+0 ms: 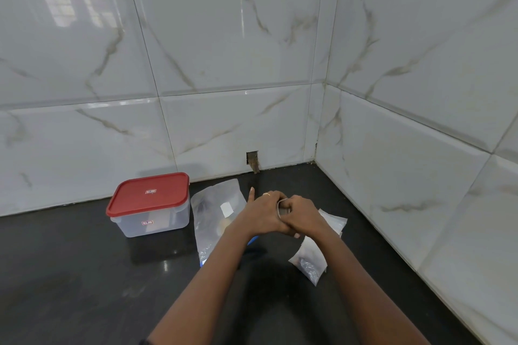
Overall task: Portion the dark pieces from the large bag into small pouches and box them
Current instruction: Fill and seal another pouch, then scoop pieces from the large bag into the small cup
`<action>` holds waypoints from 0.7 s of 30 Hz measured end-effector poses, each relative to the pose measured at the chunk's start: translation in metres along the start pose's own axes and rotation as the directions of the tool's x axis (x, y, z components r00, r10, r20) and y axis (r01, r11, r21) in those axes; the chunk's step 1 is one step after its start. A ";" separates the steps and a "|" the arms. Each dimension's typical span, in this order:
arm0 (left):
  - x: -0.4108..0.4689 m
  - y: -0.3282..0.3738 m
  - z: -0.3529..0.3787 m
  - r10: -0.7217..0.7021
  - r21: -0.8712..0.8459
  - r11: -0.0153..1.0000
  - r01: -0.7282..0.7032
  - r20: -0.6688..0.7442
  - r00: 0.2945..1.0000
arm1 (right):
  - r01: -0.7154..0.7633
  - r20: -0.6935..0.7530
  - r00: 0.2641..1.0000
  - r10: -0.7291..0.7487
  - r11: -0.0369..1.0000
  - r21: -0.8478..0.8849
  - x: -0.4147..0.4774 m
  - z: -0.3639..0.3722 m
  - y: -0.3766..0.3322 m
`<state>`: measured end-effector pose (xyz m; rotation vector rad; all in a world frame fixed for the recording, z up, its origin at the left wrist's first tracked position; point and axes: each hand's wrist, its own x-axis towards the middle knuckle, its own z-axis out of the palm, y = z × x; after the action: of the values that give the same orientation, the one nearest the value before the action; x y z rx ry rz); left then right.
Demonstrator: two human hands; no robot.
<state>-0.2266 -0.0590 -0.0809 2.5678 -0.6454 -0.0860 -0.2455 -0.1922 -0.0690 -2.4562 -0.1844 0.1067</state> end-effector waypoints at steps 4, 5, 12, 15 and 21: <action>-0.003 -0.005 0.001 0.004 -0.034 0.999 -0.006 -0.062 0.998 | 0.016 0.017 1.000 -0.016 1.000 0.021 0.002 0.004 -0.003; -0.004 -0.007 0.002 0.004 -0.047 0.999 -0.009 -0.091 0.996 | 0.020 0.019 1.000 -0.020 0.999 0.039 0.002 0.004 -0.004; -0.015 -0.014 -0.005 0.044 -0.100 0.993 -0.061 -0.165 0.985 | 0.019 -0.044 0.999 -0.006 0.954 0.300 0.004 0.002 -0.002; -0.017 -0.018 -0.008 0.049 -0.111 0.991 -0.070 -0.182 0.982 | 0.048 -0.041 0.999 -0.035 0.926 0.374 0.003 0.001 -0.009; -0.017 -0.034 -0.023 -0.067 -0.069 0.997 0.046 -0.334 0.940 | 0.043 -0.217 0.964 0.153 0.717 0.696 0.009 0.019 -0.003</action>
<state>-0.2231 -0.0151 -0.0775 2.4601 -0.4316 0.3046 -0.2396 -0.1771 -0.0823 -1.6831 0.0500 -0.1104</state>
